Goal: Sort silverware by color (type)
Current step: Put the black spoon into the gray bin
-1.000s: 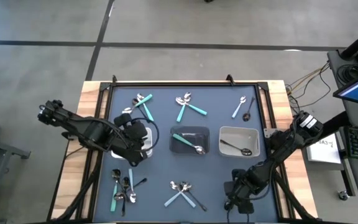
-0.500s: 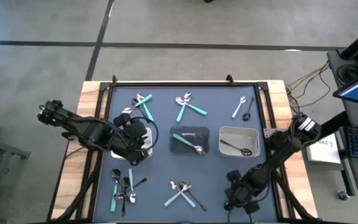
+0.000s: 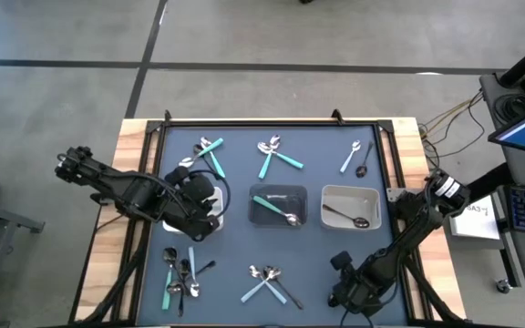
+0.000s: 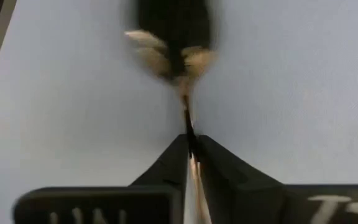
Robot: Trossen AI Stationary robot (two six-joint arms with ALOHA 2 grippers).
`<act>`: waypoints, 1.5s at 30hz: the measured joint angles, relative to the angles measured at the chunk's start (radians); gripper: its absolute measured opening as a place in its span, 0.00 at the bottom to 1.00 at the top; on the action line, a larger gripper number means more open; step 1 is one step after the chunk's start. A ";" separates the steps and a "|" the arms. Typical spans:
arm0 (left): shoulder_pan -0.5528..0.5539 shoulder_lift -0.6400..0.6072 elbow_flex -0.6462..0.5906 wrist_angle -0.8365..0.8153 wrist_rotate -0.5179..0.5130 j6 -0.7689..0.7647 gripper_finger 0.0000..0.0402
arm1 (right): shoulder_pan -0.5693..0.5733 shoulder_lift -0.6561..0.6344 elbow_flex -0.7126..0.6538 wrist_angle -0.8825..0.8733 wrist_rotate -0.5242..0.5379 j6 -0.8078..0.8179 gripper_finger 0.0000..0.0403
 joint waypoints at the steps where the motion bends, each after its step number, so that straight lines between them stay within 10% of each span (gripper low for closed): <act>1: 0.000 0.000 0.000 0.000 -0.004 -0.012 0.16 | 0.000 0.001 0.000 0.002 0.002 0.006 0.04; 19: -0.001 0.000 0.030 -0.017 -0.008 -0.188 0.16 | 0.008 -0.363 -0.008 -0.051 0.068 0.050 0.02; 32: 0.008 -0.010 0.157 -0.084 -0.289 0.169 0.16 | -0.144 -0.544 -0.007 -0.134 0.346 0.113 0.02; 45: 0.114 -0.085 0.367 -0.098 -0.478 0.537 0.16 | -0.466 -0.560 -0.018 -0.418 0.318 0.059 0.02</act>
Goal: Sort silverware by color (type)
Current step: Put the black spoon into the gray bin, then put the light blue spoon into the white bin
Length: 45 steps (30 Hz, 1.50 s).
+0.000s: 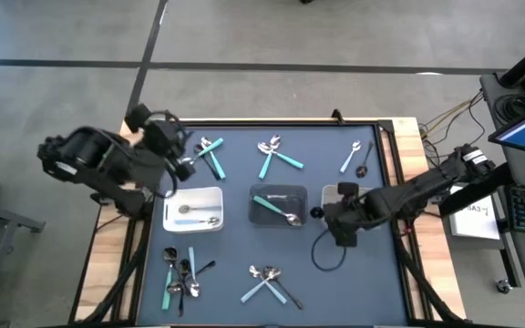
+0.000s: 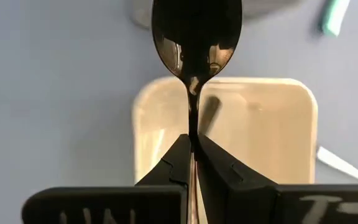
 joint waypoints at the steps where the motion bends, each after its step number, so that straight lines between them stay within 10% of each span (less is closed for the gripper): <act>1: 0.012 -0.011 0.001 0.000 0.000 0.012 0.16 | -0.014 -0.007 -0.003 -0.006 -0.005 0.000 0.02; 23: 0.070 -0.224 -0.329 -0.022 0.116 -0.201 0.16 | -0.041 -0.193 -0.218 0.003 -0.046 0.349 0.05; 39: 0.029 -0.236 -0.759 0.211 0.957 -0.403 0.16 | -0.040 -0.187 -0.208 0.021 -0.136 0.358 0.25; 45: -0.084 -0.214 -0.932 0.363 1.049 -0.698 0.16 | -0.040 -0.187 -0.186 0.069 -0.136 0.359 0.30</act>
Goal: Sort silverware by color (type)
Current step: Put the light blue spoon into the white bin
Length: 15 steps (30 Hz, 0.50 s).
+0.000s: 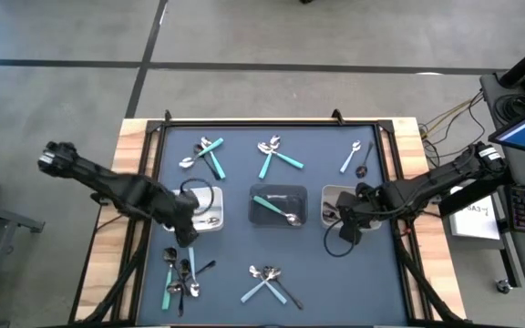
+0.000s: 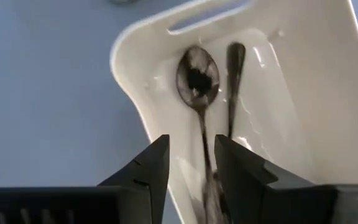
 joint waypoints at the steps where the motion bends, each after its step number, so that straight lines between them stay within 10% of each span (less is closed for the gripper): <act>1: -0.023 0.008 -0.019 0.016 -0.001 -0.054 0.16 | 0.000 0.000 0.004 0.008 0.000 0.000 0.30; 15: -0.195 0.263 -0.089 0.075 -0.051 -0.477 0.16 | 0.000 0.000 0.021 0.080 0.000 0.000 0.30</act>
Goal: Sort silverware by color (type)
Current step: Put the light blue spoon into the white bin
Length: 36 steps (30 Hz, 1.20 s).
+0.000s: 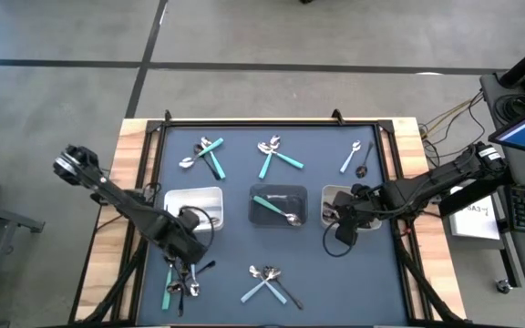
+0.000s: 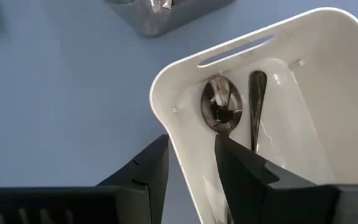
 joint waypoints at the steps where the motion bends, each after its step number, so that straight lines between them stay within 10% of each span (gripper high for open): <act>1: -0.002 0.020 0.006 0.002 0.000 -0.001 0.16 | 0.000 0.000 0.000 0.000 0.000 0.000 0.31; 36: -0.045 0.269 0.079 0.046 0.076 -0.184 0.16 | 0.000 0.000 -0.011 0.019 0.009 -0.004 0.32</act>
